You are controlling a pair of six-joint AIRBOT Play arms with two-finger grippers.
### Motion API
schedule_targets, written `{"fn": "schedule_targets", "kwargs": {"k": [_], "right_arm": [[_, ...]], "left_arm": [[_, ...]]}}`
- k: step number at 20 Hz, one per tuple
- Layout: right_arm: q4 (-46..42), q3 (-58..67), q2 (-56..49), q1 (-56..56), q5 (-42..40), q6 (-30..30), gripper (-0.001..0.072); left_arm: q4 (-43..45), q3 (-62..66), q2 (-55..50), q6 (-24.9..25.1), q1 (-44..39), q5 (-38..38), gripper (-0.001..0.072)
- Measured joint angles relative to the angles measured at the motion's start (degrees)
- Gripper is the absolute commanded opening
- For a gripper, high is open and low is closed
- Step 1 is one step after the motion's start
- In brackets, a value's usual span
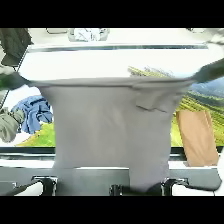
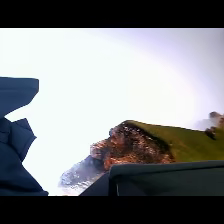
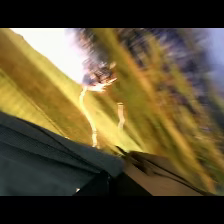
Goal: Fold the shirts.
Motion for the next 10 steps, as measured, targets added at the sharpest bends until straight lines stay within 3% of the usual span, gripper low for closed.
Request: {"fn": "schedule_targets", "kwargs": {"k": [5,10], "right_arm": [[4.3,0.0,-17.6,4.0,-13.2,3.9,0.0043],[5.9,0.2,-19.8,3.8,-18.8,5.5,0.0044]], "left_arm": [[-6.4,-0.8,-16.9,0.5,-0.6,9.9,0.0029],[-9.7,3.6,-23.6,3.9,-0.3,8.6,0.0028]]}}
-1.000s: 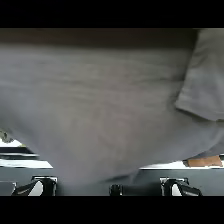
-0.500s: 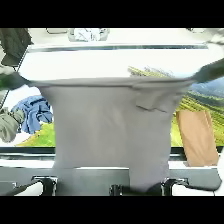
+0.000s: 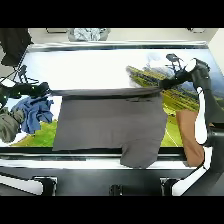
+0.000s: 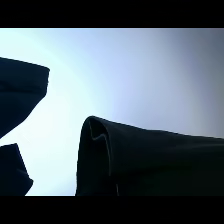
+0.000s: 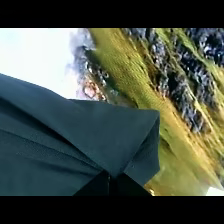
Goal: Fold the shirts.
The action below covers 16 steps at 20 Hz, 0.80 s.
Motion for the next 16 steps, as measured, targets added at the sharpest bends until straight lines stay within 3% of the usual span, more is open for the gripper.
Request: {"fn": "schedule_targets", "kwargs": {"k": [8,16], "right_arm": [[-4.6,-4.6,2.1,-0.4,17.4,-0.7,0.0044],[-3.2,-14.9,2.3,-0.4,20.8,1.8,0.0044]], "left_arm": [[9.5,2.0,-2.8,-1.7,-0.8,-19.9,0.0028],[12.1,-0.5,-3.9,-2.7,-2.4,-24.4,0.0028]]}}
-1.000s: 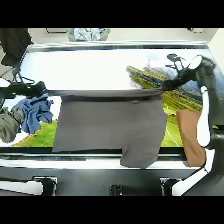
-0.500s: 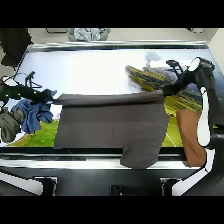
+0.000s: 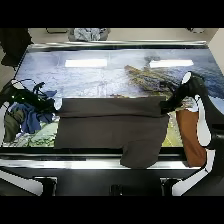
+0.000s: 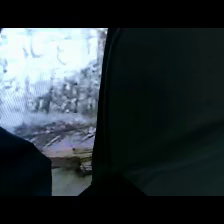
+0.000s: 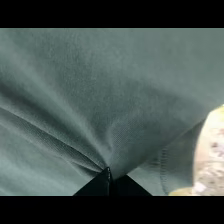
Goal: Fold the shirts.
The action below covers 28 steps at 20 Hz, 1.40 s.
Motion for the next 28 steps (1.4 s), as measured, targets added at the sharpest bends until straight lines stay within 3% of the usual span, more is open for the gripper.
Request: {"fn": "schedule_targets", "kwargs": {"k": [7,8,9,10,14,18,21,28], "right_arm": [[0.5,-1.5,1.3,0.0,-0.1,0.4,0.0045],[0.2,-1.5,1.8,-0.1,-0.2,0.4,0.0085],[-0.2,-1.6,2.2,0.0,-0.2,0.4,0.0259],[-0.7,-1.6,2.4,0.0,-0.3,0.4,0.0446],[-0.2,-1.7,3.9,-0.1,1.2,-0.7,0.0459],[-6.1,-3.2,8.8,-0.8,6.3,-2.9,0.0458],[-6.4,-11.7,15.8,-1.2,4.6,-3.5,0.0457],[-7.0,-35.7,30.3,-1.6,-1.6,-5.9,0.0453]], "left_arm": [[0.3,-1.7,-0.2,-0.6,-0.1,-0.5,0.0030],[0.3,-1.7,-0.2,-0.5,-0.1,-0.6,0.0048],[0.3,-1.7,-0.3,-0.3,-0.1,-0.6,0.0251],[0.4,-1.7,-0.5,-0.2,-0.2,-0.6,0.0499],[-0.8,-1.4,0.1,-1.2,0.0,-1.4,0.0507],[-1.0,-3.1,5.3,-1.9,1.8,-4.7,0.0490],[-0.5,-13.4,13.3,-1.4,2.8,-4.9,0.0487],[1.1,-42.1,29.1,1.9,6.2,4.3,0.0486]]}}
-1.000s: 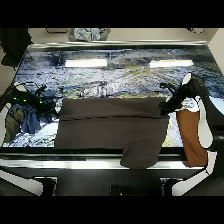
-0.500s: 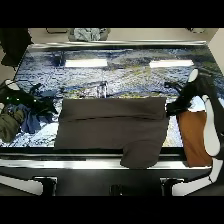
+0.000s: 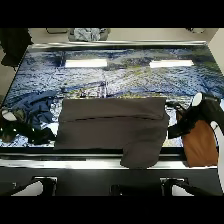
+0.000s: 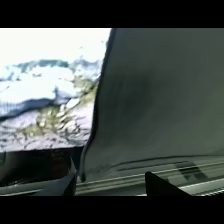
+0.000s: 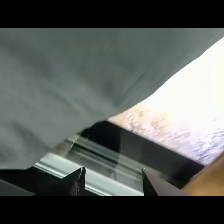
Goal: Fold the shirts.
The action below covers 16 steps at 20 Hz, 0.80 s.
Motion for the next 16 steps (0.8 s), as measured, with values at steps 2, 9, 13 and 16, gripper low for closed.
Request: {"fn": "schedule_targets", "kwargs": {"k": [2,9,13,16], "right_arm": [[-0.1,-2.8,2.1,0.0,-0.9,-0.3,0.0453],[0.2,-6.4,4.8,0.0,-2.6,-0.5,0.0457],[2.2,-12.3,8.5,0.0,-4.9,-0.5,0.0466],[4.9,-18.8,11.9,0.0,-8.1,0.1,0.0503]], "left_arm": [[0.3,-4.0,1.2,0.7,0.3,2.8,0.0435],[-1.0,-8.5,2.6,0.9,0.2,8.8,0.0158],[-1.9,-9.1,2.4,0.8,-1.7,11.9,0.0031],[-2.2,-9.2,2.4,0.5,-2.6,12.5,0.0031]]}}
